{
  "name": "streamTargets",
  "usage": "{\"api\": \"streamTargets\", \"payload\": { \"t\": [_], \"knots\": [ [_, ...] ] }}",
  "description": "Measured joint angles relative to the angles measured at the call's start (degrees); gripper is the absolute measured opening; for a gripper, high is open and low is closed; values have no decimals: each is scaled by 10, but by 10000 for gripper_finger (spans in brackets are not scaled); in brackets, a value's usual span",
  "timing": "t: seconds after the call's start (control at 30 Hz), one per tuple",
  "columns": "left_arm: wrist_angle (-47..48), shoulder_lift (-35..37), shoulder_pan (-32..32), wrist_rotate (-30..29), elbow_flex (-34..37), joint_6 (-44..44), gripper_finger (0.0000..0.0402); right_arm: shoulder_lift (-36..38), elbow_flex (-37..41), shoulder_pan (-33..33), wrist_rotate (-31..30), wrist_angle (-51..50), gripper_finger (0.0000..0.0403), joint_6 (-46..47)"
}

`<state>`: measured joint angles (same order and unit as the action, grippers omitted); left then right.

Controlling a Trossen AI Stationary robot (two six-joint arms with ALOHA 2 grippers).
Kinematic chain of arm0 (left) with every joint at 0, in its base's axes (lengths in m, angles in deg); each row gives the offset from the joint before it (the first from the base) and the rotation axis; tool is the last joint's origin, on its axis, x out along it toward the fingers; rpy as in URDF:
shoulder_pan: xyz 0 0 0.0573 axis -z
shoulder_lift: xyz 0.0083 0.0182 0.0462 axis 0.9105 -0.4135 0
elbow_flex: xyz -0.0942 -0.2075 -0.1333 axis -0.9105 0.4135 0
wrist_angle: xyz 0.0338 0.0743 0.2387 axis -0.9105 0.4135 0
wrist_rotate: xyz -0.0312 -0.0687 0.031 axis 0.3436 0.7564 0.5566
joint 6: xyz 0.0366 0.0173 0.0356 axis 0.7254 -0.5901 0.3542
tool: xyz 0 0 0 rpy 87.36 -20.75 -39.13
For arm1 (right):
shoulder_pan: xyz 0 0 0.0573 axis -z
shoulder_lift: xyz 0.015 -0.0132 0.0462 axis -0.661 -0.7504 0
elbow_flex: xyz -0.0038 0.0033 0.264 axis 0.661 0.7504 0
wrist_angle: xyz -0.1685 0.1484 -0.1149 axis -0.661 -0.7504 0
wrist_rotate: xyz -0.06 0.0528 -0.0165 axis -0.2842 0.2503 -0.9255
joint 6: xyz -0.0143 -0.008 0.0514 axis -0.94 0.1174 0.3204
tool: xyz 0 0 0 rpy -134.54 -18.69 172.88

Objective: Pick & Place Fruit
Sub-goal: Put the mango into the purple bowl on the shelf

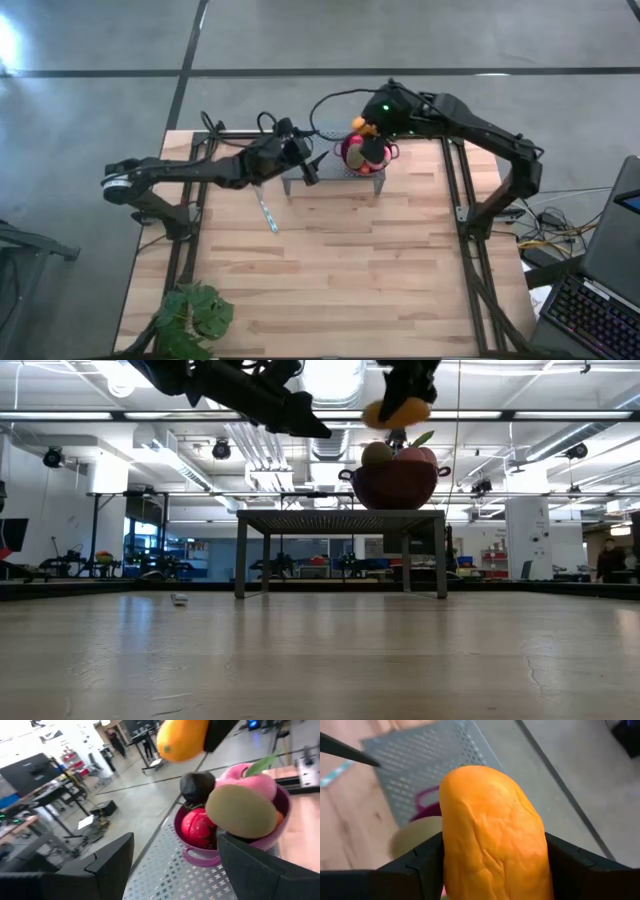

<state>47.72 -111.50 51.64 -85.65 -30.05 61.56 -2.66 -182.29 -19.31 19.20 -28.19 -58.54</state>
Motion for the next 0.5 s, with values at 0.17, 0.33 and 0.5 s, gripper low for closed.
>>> {"api": "streamTargets", "payload": {
  "t": [0.17,0.33,0.5],
  "knots": [
    [1,0,-10,49,0,-25,284,36,16,-47,0,16,235,-7],
    [26,0,-17,86,1,-35,282,84,70,-102,-2,48,240,0],
    [26,0,-19,192,1,-54,281,145,168,-154,-5,133,253,1]
  ]
}}
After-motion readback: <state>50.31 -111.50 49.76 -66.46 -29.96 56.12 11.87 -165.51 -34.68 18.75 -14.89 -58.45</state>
